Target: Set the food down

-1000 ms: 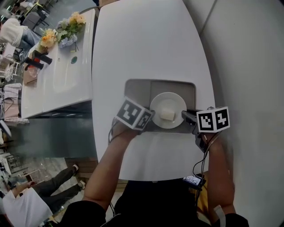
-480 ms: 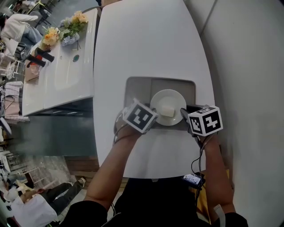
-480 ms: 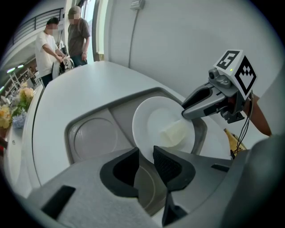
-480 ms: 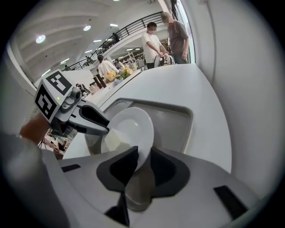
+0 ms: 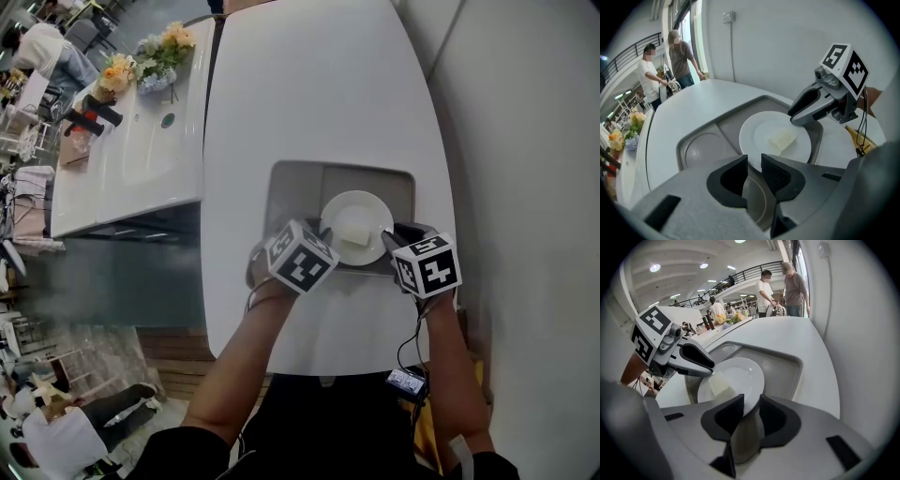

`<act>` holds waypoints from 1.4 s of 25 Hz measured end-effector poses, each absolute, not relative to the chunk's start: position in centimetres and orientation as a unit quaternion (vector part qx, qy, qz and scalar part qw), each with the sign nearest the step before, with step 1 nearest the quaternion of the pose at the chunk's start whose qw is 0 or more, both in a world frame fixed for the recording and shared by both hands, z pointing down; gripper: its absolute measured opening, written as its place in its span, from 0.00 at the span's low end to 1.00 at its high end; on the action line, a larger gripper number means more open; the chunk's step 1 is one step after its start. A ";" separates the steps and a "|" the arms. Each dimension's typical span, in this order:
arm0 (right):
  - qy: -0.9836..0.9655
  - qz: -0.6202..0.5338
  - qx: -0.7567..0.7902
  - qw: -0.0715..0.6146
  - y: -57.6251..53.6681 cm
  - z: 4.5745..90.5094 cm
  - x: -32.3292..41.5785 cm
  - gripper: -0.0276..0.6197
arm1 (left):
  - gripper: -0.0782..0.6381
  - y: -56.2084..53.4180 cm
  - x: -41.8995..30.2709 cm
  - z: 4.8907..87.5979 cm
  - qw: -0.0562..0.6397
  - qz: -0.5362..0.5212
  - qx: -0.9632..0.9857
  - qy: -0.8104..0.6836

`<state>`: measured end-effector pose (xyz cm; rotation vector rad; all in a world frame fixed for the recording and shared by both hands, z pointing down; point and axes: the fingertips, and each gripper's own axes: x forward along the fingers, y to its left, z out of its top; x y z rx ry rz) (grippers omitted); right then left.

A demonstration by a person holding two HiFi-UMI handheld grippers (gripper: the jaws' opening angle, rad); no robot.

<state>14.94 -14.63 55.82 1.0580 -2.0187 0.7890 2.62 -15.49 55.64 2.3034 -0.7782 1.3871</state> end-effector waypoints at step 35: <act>-0.907 0.154 0.393 0.011 11.6 35.0 2.7 0.05 | 0.14 10.4 -6.6 38.2 0.142 -0.006 0.984 -0.107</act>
